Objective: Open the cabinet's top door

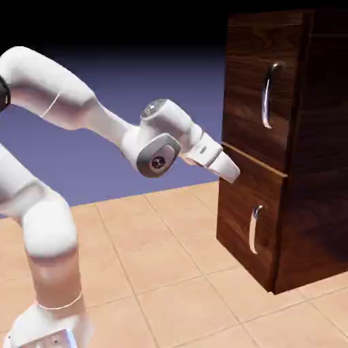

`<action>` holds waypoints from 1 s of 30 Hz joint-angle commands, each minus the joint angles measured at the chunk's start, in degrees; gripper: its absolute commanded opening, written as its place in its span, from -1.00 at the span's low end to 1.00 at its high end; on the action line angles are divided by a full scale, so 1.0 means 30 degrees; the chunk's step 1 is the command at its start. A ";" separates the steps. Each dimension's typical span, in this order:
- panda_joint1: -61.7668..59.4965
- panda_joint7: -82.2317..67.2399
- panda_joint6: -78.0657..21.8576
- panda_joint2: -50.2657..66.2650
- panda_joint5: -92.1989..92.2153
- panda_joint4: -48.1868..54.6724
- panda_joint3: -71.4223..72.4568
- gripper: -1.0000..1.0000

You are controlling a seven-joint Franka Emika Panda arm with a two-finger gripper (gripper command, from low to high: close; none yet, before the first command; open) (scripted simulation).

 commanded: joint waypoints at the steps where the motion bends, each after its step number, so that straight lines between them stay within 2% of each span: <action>1: 0.0256 0.0683 -0.0033 -0.0066 -0.0832 0.0168 -0.0252 0.00; 30: 0.7680 2.0449 -0.0992 -0.1968 -2.4919 0.5041 -0.7535 0.00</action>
